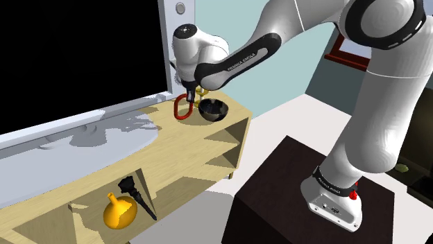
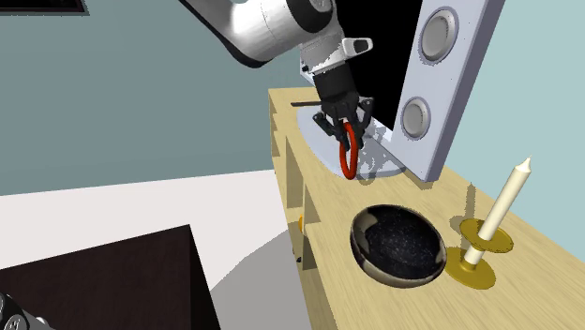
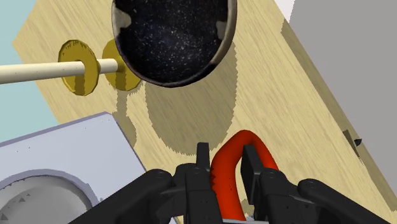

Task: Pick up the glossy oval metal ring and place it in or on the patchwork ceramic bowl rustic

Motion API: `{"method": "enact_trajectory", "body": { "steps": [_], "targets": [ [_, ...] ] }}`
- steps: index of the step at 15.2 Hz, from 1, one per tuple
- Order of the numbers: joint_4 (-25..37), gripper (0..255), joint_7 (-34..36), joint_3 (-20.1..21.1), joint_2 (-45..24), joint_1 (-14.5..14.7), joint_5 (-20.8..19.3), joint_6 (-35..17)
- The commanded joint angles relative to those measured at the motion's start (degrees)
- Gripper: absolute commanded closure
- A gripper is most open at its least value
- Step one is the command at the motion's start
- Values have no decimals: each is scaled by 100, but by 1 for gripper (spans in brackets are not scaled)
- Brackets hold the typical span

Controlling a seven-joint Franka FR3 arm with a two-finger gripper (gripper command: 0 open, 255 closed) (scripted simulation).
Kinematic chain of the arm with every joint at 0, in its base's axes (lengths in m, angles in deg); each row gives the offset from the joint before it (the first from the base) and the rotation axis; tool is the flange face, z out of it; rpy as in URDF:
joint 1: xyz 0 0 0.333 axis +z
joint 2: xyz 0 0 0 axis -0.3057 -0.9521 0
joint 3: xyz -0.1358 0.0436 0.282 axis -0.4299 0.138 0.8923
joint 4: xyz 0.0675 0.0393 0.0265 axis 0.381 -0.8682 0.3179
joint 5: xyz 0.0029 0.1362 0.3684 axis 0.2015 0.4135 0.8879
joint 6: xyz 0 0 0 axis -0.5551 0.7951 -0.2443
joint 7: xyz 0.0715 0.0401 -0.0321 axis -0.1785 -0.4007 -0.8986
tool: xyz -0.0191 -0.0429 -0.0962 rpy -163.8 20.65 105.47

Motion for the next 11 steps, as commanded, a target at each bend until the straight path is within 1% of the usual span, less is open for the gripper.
{"method": "enact_trajectory", "body": {
  "steps": [1, 11],
  "targets": [
    [26, 255, -90, 20, 99, -13, 76, 104],
    [365, 255, -479, 92, 418, -32, 389, 677]
  ]
}}
